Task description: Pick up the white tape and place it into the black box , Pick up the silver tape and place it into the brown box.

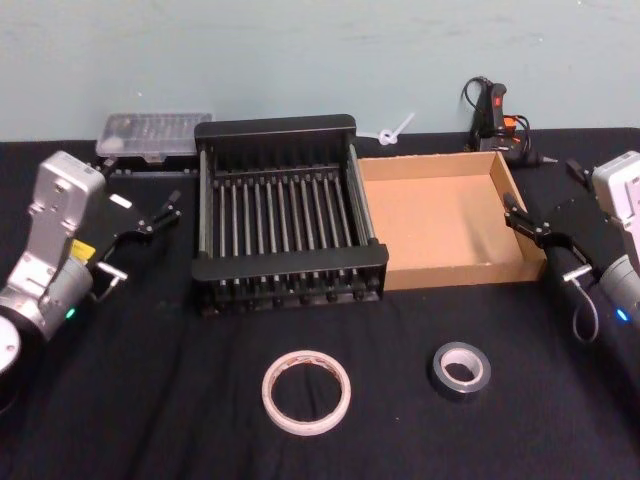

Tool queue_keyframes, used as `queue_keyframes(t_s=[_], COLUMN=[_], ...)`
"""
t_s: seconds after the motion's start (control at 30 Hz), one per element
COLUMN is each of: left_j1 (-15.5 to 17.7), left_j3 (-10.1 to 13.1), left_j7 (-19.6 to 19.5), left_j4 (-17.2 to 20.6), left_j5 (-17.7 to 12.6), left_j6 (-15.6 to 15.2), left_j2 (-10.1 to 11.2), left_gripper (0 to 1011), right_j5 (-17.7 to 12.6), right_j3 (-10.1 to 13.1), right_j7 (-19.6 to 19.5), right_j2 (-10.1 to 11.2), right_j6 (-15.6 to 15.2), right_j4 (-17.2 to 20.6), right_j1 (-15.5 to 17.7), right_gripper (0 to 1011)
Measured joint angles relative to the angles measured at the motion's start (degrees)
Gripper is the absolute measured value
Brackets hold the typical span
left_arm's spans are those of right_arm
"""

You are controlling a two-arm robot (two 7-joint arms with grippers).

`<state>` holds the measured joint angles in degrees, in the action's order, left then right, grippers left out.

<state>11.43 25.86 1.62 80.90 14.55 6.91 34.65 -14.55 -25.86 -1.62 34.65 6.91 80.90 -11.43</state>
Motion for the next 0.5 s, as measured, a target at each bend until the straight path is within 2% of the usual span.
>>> queue_keyframes(t_s=[0.5], left_j1=[0.00], left_j3=[0.00], left_j7=[0.00], left_j4=[0.00], left_j5=[0.00], left_j6=[0.00], left_j2=[0.00], left_gripper=[1002], right_j5=[0.00], right_j3=[0.00], right_j7=[0.00], right_j2=[0.00], right_j6=[0.00], right_j4=[0.00], right_j1=[0.00], right_gripper=[1003])
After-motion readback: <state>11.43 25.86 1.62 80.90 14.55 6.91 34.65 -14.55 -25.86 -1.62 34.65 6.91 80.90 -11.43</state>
